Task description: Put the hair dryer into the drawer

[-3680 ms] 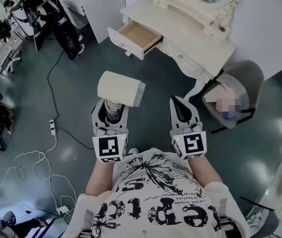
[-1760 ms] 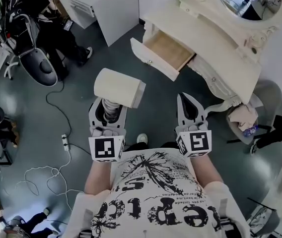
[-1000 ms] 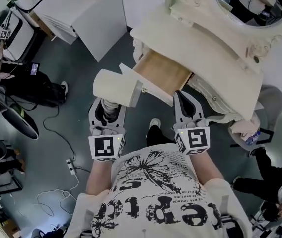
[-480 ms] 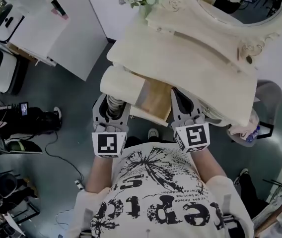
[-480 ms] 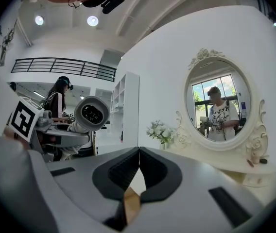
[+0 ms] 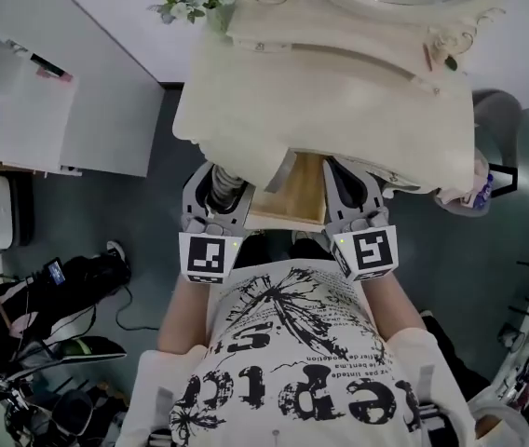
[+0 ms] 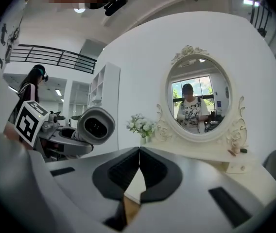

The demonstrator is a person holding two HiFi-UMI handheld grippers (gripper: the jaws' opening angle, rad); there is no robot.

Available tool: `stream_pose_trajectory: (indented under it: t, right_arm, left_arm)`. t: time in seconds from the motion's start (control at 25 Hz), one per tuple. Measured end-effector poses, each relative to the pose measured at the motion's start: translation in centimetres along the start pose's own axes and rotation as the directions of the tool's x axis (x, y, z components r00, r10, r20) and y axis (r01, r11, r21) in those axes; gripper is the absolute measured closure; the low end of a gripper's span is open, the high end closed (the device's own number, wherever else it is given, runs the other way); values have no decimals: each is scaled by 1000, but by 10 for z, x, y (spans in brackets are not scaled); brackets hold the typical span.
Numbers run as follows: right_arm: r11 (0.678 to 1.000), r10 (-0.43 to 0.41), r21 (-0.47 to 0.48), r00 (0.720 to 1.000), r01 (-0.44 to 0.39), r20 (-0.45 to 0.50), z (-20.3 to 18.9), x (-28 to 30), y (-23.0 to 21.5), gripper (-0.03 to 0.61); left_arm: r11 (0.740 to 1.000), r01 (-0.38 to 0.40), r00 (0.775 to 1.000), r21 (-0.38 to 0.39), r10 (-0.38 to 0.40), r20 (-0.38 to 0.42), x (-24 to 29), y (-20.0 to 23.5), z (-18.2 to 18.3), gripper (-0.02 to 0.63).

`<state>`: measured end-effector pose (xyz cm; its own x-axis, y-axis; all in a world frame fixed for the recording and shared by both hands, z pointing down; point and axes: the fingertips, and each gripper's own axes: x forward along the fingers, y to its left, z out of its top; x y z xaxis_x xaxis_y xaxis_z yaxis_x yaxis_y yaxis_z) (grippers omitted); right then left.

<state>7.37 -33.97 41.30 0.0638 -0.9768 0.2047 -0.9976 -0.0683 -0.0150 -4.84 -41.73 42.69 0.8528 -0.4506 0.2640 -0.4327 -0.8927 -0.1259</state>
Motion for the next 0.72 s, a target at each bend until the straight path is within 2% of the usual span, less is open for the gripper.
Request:
stream_pose_trajectory:
  t: [0.12, 0.28, 0.44, 0.56, 0.72]
  right_arm:
    - [998, -64, 21, 998, 65, -16, -5, 8, -5, 561]
    - [989, -129, 57, 988, 133, -80, -24, 5, -6, 561]
    - [983, -157, 77, 980, 168, -126, -43, 5, -10, 561]
    - [978, -171, 92, 973, 187, -154, -59, 3, -13, 561]
    - [973, -178, 113, 966, 201, -186, -78, -4, -17, 561]
  left_arm:
    - [993, 107, 993, 41, -105, -46, 17, 3, -16, 357]
    - [965, 251, 963, 78, -241, -123, 32, -11, -47, 357]
    - [912, 391, 908, 125, -360, -215, 52, -31, -90, 357]
    - [865, 469, 866, 178, -410, -287, 65, -49, -125, 357]
    - [806, 562, 798, 183, -471, -376, 74, -74, -164, 357]
